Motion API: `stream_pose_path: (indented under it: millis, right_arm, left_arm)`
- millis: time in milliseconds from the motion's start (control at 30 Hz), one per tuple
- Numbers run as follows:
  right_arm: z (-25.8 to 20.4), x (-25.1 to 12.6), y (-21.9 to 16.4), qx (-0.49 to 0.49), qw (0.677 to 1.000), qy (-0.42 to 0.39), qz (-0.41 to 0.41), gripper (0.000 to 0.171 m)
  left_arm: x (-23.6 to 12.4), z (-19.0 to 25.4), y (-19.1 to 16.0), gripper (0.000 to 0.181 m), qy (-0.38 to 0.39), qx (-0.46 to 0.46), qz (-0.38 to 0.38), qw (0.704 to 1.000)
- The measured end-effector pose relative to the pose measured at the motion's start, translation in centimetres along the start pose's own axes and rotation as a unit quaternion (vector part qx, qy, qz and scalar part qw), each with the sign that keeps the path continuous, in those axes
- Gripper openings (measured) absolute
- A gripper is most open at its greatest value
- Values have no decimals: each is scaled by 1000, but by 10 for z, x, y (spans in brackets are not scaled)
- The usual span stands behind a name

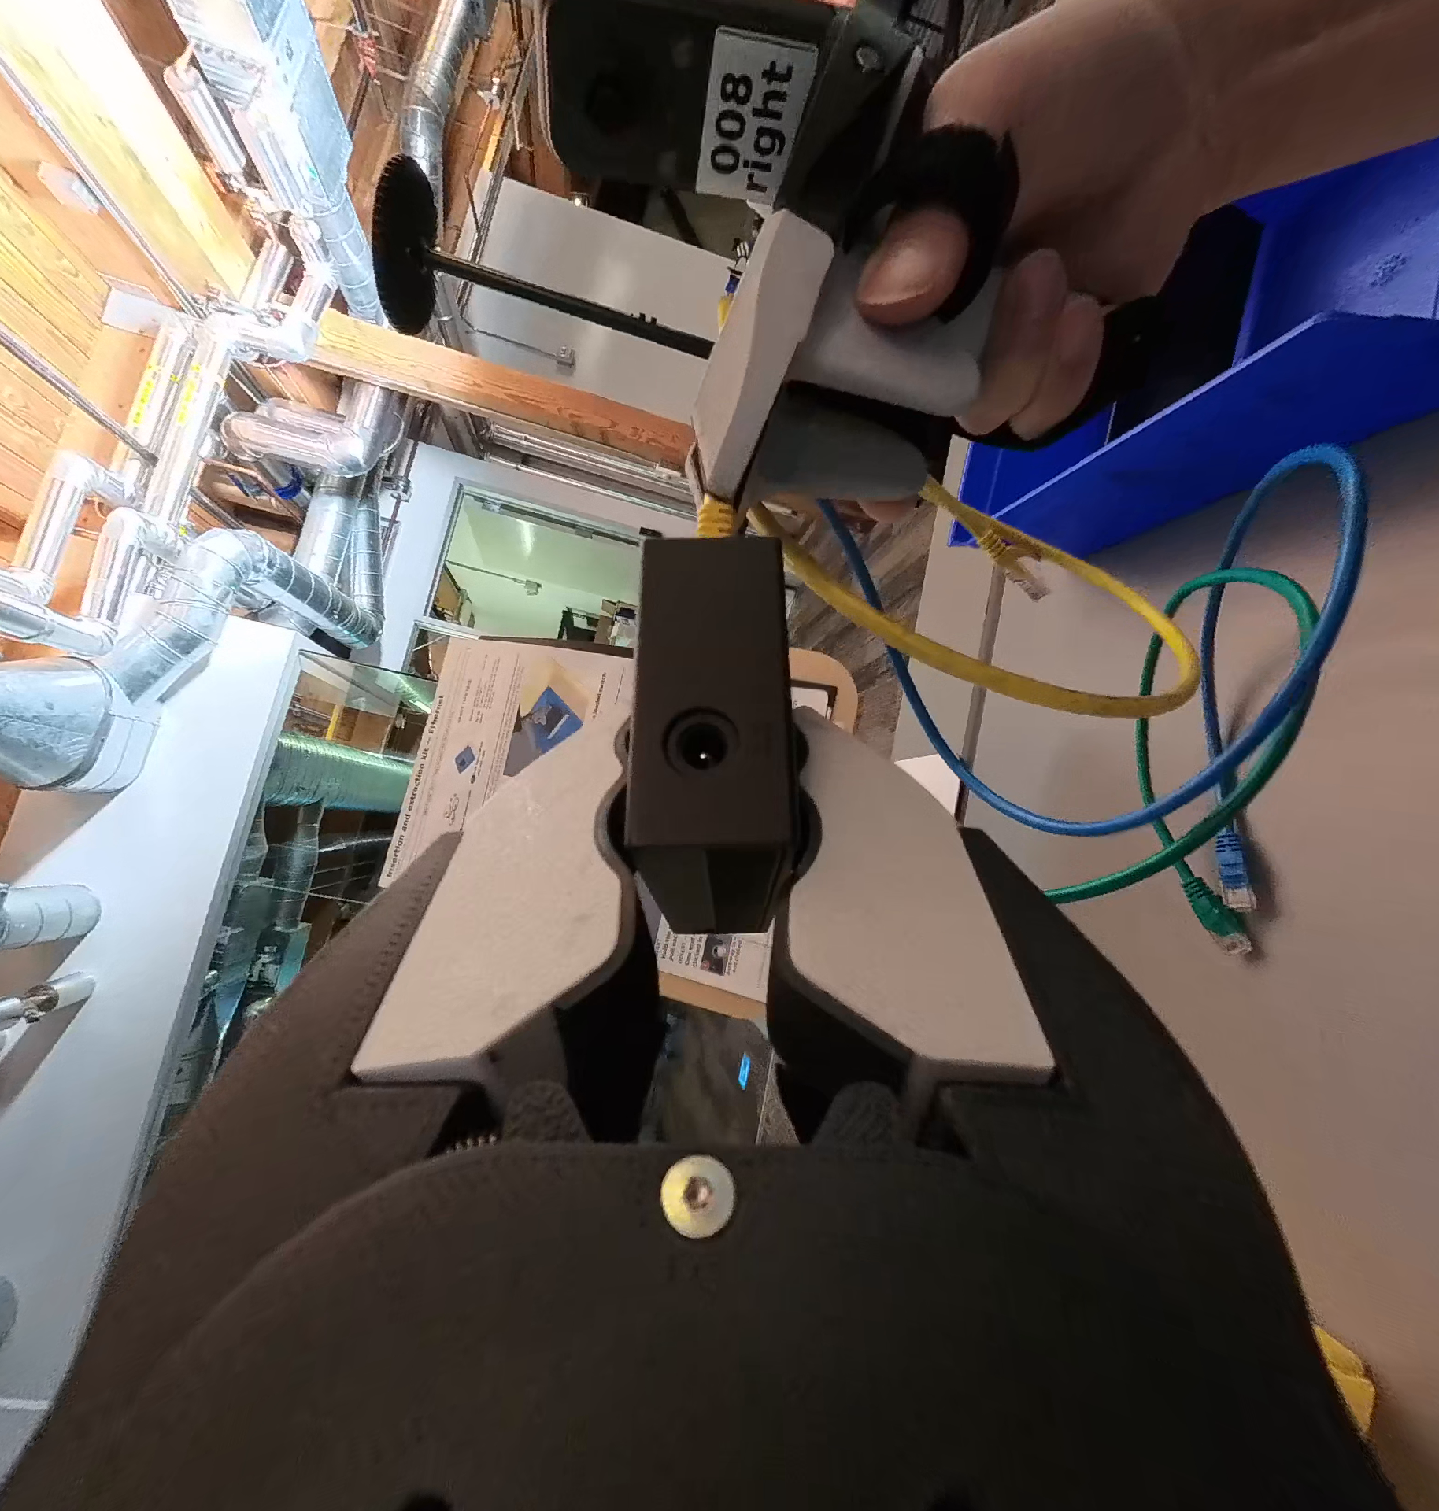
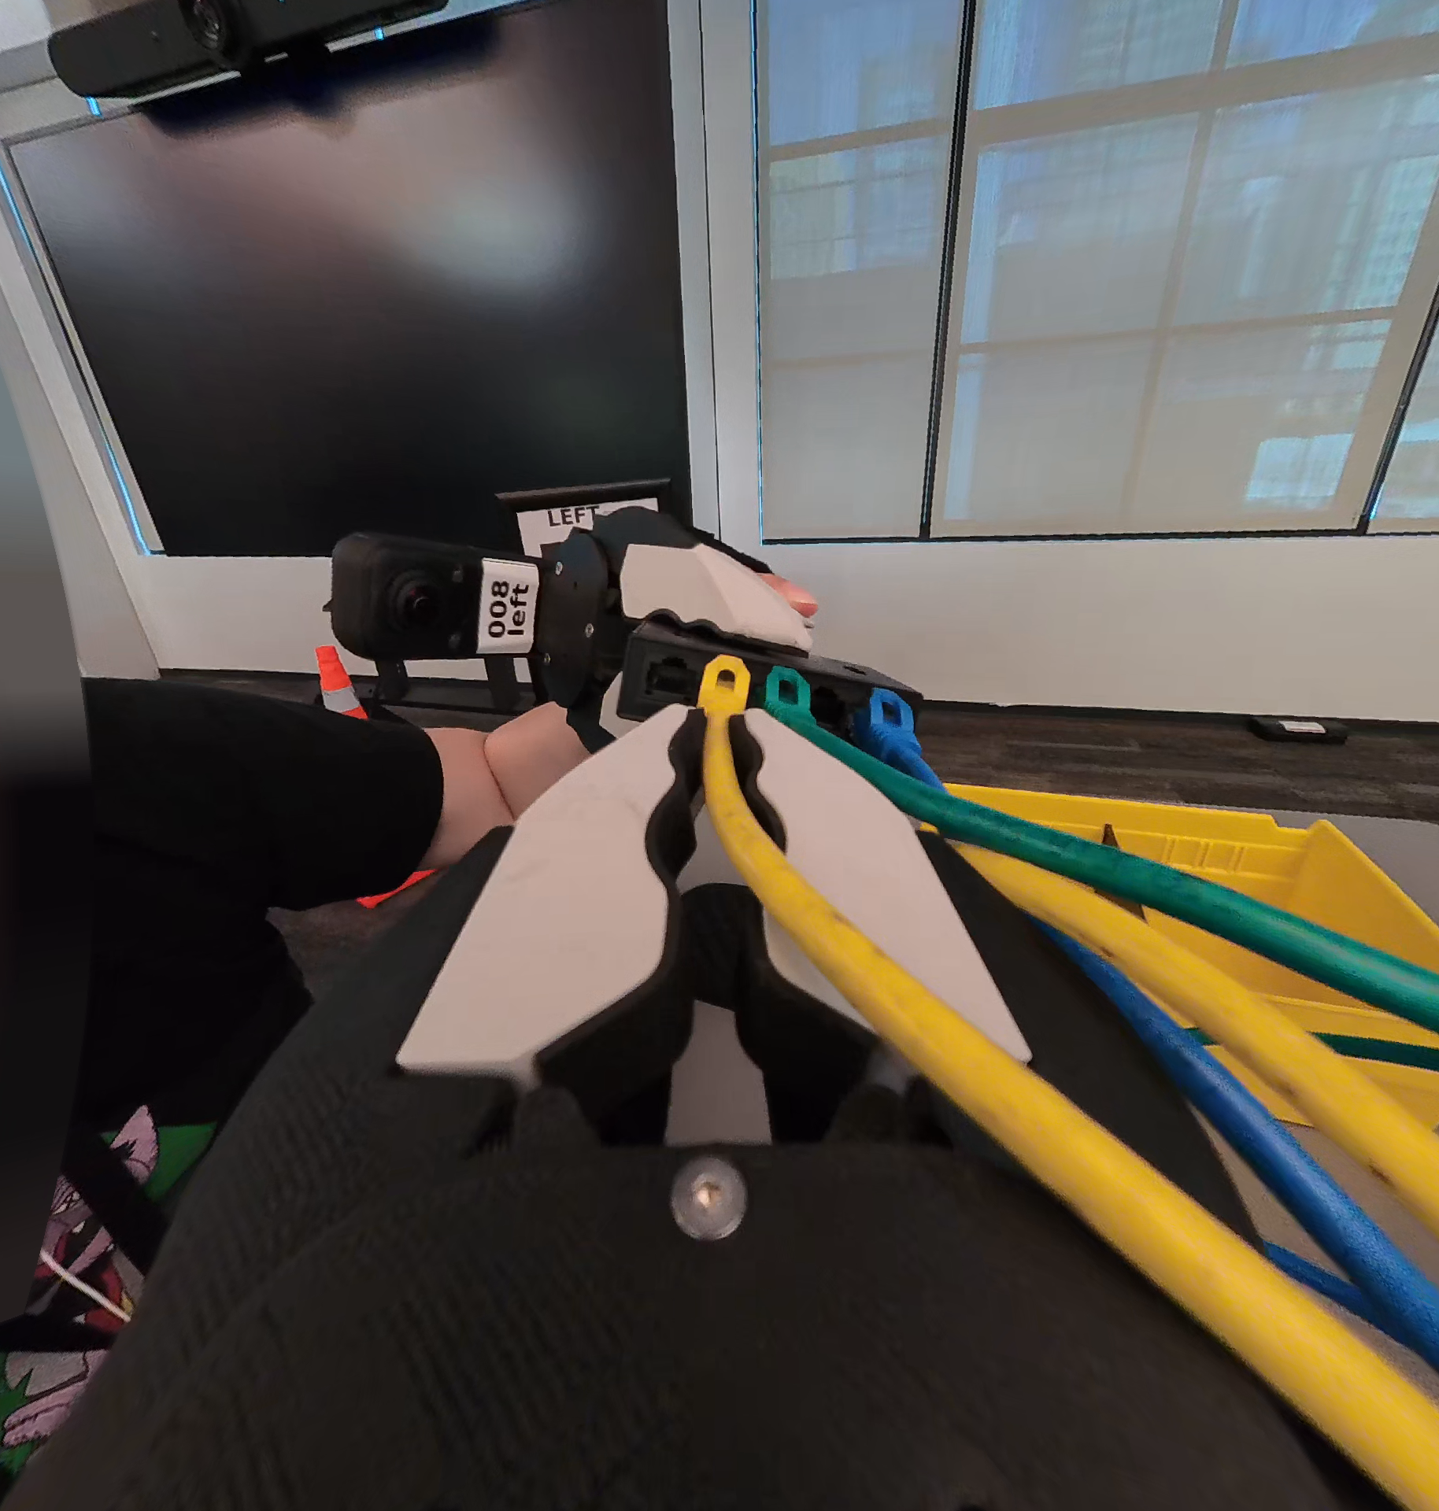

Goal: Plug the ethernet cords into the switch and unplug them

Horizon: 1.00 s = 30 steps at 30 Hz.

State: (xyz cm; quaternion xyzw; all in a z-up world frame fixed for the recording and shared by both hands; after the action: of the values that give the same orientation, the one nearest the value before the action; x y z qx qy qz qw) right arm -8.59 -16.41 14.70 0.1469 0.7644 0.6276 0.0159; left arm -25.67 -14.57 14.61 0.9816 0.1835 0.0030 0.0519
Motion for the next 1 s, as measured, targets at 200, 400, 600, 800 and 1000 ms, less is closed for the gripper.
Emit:
stream_pose_path:
  millis: [200,400,600,800,1000]
  right_arm:
    - [0,1,-1,8,1000,5,-1,8]
    - [6,-7,3,-2,1000,-9,-1,9]
    - [-11,-27,11,-91,995,-22,-43,6]
    - [-40,-40,24,-233,962,-130,-55,12]
    - [-36,-41,27,-269,943,-191,-40,21]
  left_arm:
    - [1,2,-2,28,3,4,-7,1000]
    - [8,-4,-2,30,44,30,-14,998]
    - [-1,-29,-36,28,104,-116,17,988]
    - [-1,-41,-66,29,107,-247,77,960]
    - [18,-49,-86,29,94,-294,110,945]
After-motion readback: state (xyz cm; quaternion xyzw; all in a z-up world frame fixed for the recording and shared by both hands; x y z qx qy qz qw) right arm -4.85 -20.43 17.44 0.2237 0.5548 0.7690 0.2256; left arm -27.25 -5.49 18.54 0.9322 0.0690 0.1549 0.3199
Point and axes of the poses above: each gripper's, where its closed fingertips meet, x out along the fingers, y out of its top, z = x × y across the jaws, the point moved 8 cm from there along -x, back along the fingers, and after that the axes turned 10 degrees about x, right-handed, at the moved point
